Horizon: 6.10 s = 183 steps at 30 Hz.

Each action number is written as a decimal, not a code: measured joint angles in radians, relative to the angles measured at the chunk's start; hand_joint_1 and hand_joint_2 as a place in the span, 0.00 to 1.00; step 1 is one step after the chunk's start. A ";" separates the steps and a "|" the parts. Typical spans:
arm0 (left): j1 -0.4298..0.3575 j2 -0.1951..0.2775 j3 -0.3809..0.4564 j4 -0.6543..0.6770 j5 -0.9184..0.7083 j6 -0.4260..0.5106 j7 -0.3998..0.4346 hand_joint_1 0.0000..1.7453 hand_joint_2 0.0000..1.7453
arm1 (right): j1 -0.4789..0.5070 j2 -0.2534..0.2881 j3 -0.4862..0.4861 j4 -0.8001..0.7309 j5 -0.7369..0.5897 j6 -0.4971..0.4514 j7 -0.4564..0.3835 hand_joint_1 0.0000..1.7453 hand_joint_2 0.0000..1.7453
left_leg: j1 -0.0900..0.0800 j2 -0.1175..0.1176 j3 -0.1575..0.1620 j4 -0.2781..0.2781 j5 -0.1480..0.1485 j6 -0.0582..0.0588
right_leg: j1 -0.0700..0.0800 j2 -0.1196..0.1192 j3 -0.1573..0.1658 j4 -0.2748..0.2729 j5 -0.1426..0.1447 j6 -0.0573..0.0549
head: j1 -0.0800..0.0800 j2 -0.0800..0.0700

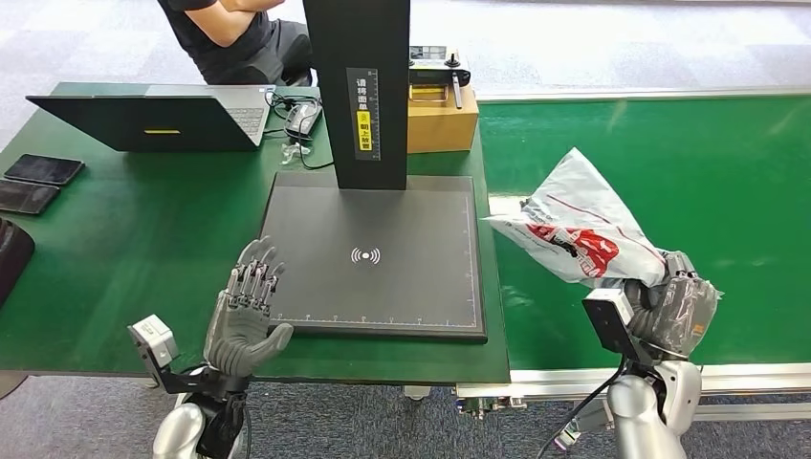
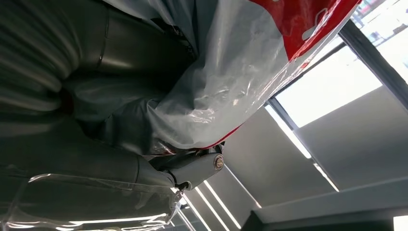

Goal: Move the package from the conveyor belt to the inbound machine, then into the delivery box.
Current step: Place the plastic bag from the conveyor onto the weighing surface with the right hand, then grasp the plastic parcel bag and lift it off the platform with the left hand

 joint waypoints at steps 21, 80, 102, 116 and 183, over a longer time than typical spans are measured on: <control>-0.032 0.019 -0.030 0.037 0.018 -0.017 -0.049 0.00 1.00 | -0.051 -0.113 0.423 0.004 0.169 0.362 0.006 1.00 1.00 | 0.000 0.001 0.000 0.000 0.000 0.000 | 0.000 0.001 0.000 0.000 0.000 0.000 | 0.000 0.000; -0.091 0.043 -0.070 0.130 0.040 0.015 -0.048 0.00 1.00 | -0.550 0.106 0.732 0.844 -0.136 -0.014 -0.146 0.00 1.00 | 0.000 0.001 0.000 0.000 0.003 -0.002 | 0.000 0.001 -0.001 0.003 0.001 -0.002 | 0.000 0.000; -0.051 0.046 -0.060 0.107 0.053 0.039 -0.042 0.00 1.00 | -0.192 0.039 0.477 0.260 -0.594 0.307 -0.082 0.00 1.00 | 0.000 0.000 0.000 0.000 0.002 -0.002 | 0.000 0.000 -0.001 0.002 0.001 -0.002 | 0.000 0.000; -0.034 0.043 -0.051 0.091 0.027 0.034 -0.038 0.00 1.00 | -0.045 0.042 0.386 0.147 -0.675 0.666 -0.013 0.00 1.00 | 0.000 0.000 0.000 0.000 0.002 -0.002 | 0.000 0.000 -0.001 0.002 0.001 -0.002 | 0.000 0.000; -0.280 -0.047 -0.373 0.235 -0.548 0.375 0.284 0.00 1.00 | 0.124 0.137 0.268 -0.164 -0.571 0.697 0.010 0.00 1.00 | 0.000 0.000 0.000 0.000 0.002 -0.002 | 0.000 0.000 -0.001 0.002 0.001 -0.002 | 0.000 0.000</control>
